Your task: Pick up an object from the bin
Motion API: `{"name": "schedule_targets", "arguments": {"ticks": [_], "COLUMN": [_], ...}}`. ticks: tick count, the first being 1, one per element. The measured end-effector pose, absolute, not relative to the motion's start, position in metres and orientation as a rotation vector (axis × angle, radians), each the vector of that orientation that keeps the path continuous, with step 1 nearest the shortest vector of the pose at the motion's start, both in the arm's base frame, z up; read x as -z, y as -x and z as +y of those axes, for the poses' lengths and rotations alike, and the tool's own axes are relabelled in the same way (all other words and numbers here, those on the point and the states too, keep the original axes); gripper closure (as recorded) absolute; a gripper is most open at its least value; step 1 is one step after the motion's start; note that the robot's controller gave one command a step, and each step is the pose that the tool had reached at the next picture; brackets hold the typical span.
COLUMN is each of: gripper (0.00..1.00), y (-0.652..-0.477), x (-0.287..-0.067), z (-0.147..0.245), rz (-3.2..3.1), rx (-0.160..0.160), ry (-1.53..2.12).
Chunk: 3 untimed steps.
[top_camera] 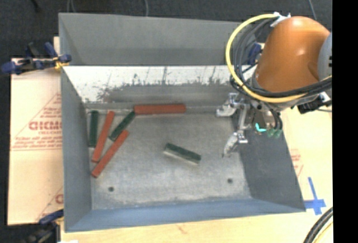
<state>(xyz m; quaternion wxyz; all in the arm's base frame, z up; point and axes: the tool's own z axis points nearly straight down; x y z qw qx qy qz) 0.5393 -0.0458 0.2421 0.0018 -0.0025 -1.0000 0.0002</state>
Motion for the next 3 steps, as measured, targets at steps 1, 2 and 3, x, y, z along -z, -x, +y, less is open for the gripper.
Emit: {"name": "schedule_targets", "arguments": {"ticks": [1,2,3], "gripper": [0.0,0.0,0.0], "y": [-0.541,-0.553,-0.559], "x": [-0.246,-0.18,-0.159], "z": [-0.046,-0.024,0.003], "rz": [-3.146,-3.151,-3.126], "rx": [-0.002,0.001,0.001], "ry": [0.006,0.024,0.335]}}
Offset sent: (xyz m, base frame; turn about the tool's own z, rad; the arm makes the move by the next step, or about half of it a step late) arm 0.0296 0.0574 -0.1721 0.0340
